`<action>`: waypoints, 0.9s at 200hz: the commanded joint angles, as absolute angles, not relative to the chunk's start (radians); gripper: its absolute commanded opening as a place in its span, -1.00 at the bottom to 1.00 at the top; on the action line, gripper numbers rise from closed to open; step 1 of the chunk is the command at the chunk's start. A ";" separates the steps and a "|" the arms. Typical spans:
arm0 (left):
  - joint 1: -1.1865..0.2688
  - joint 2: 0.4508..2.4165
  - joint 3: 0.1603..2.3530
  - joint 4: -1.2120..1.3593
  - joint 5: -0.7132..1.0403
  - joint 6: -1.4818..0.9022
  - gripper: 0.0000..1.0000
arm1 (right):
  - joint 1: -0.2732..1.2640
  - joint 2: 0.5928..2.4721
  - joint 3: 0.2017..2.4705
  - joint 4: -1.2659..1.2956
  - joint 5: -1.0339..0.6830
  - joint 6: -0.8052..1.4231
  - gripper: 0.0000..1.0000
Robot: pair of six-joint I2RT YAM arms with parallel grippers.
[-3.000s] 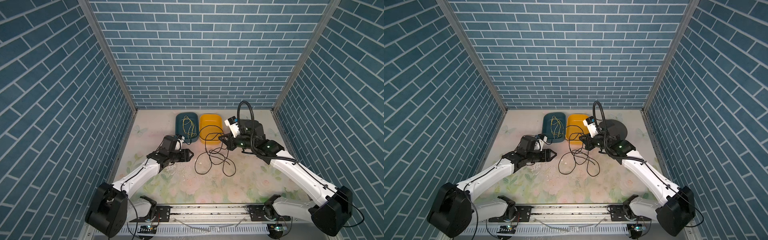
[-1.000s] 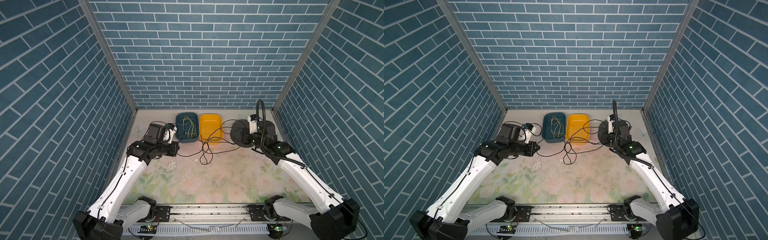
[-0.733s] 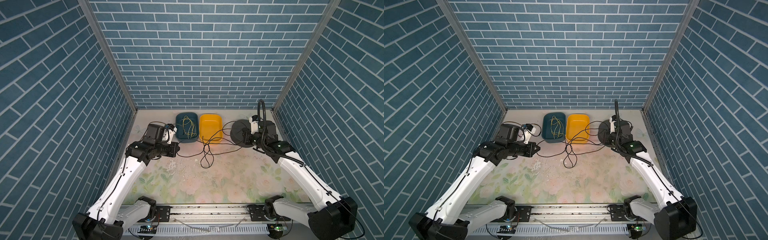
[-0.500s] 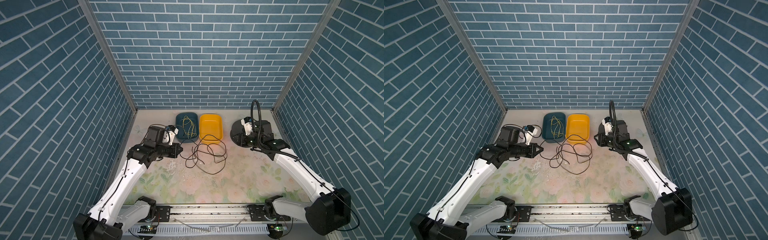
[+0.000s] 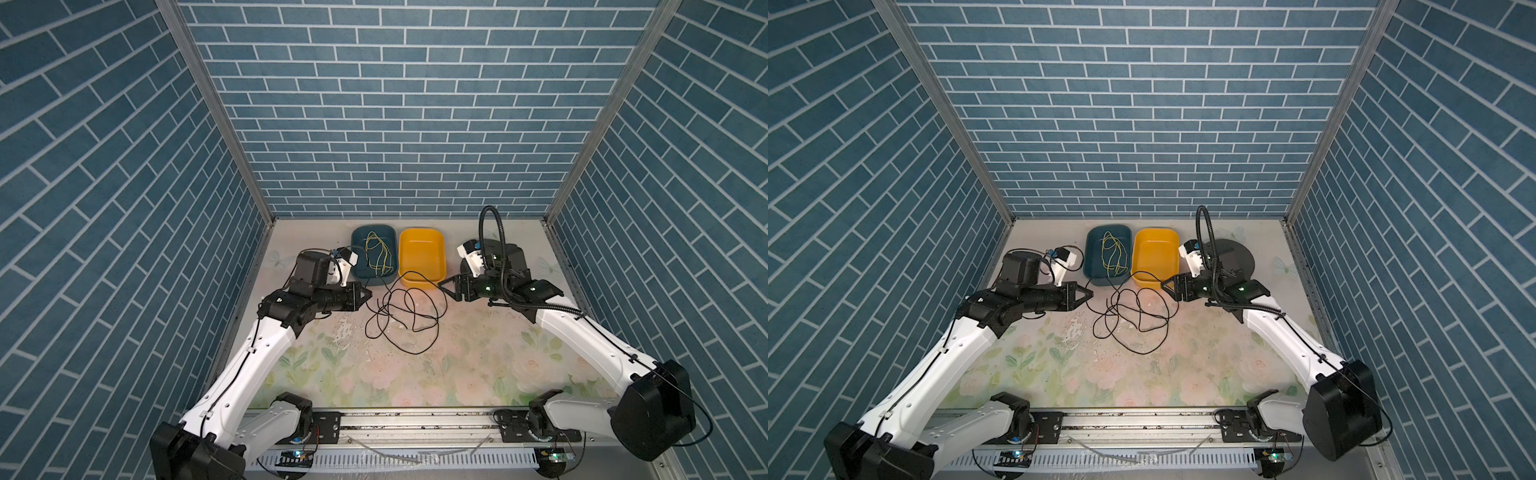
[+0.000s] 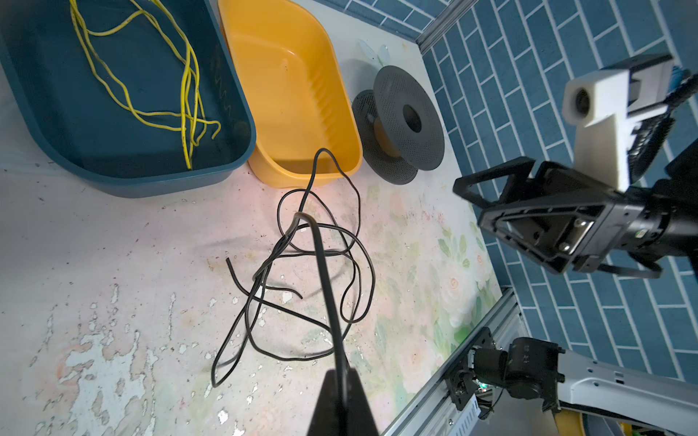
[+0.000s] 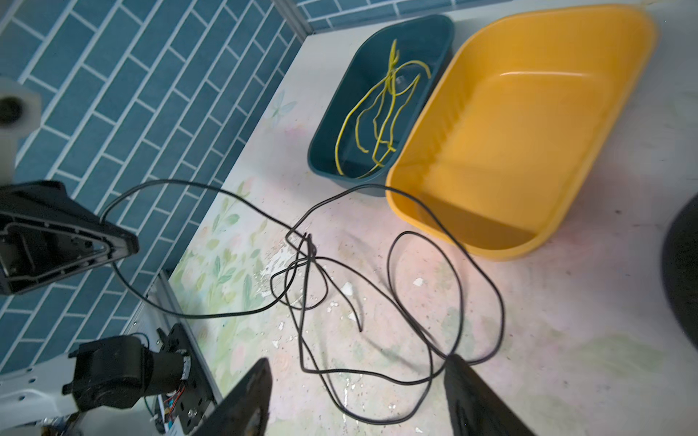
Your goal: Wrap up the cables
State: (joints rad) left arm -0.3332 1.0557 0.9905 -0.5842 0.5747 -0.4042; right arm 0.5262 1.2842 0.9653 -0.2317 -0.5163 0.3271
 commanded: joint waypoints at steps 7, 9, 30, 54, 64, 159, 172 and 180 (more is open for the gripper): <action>-0.327 1.043 1.021 -0.541 0.582 -0.452 -1.00 | 0.590 1.327 0.931 -0.123 -0.543 0.313 0.35; -0.328 1.045 1.023 -0.542 0.580 -0.453 -1.00 | 0.594 1.330 0.931 -0.118 -0.545 0.313 0.35; -0.328 1.049 1.018 -0.520 0.581 -0.496 -1.00 | 0.649 1.347 0.921 -0.068 -0.564 0.281 0.33; -0.328 1.054 1.003 -0.479 0.597 -0.545 -1.00 | 0.720 1.358 0.910 -0.024 -0.512 0.205 0.32; -0.328 1.054 1.003 -0.475 0.591 -0.550 -1.00 | 0.753 1.367 0.915 -0.019 -0.473 0.168 0.30; -0.328 1.068 0.994 -0.453 0.580 -0.629 -1.00 | 0.943 1.549 1.050 0.084 -0.262 0.051 0.22; -0.328 1.068 0.994 -0.458 0.580 -0.632 -1.00 | 0.956 1.571 1.074 0.092 -0.211 0.045 0.16; -0.328 1.068 0.996 -0.467 0.577 -0.628 -1.00 | 0.960 1.575 1.078 0.107 -0.201 0.046 0.12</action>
